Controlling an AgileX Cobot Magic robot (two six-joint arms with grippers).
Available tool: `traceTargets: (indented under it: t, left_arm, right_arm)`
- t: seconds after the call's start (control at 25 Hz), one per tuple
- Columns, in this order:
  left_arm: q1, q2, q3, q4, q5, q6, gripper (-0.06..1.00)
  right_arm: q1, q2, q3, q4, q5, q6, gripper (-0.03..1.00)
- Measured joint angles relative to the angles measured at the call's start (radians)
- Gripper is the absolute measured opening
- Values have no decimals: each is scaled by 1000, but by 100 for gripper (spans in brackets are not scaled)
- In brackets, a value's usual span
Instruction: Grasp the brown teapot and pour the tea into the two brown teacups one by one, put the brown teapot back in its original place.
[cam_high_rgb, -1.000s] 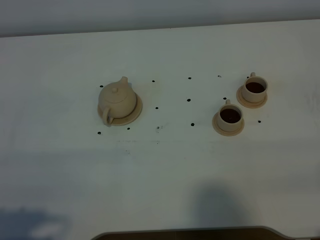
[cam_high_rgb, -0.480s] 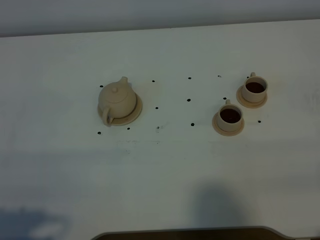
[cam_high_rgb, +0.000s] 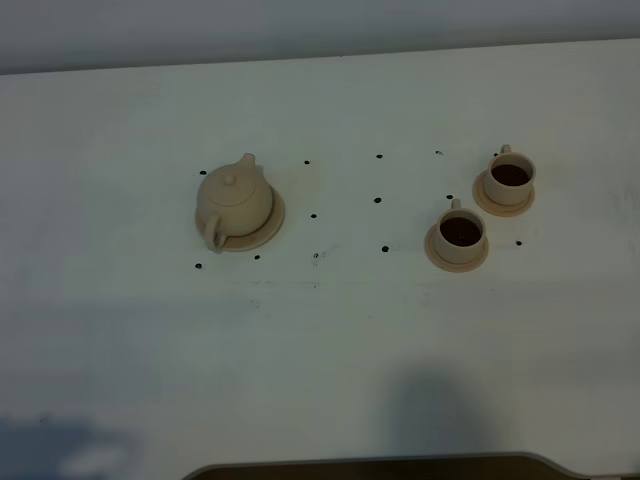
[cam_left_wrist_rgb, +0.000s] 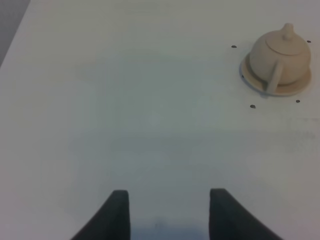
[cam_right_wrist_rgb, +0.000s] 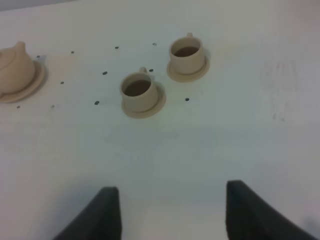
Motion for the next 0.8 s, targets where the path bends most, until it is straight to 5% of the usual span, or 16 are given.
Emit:
traceTargets:
  t: [0.8]
  left_arm:
    - [0, -2, 0, 0, 0, 0, 41]
  right_arm:
    - [0, 0, 0, 0, 0, 0, 48]
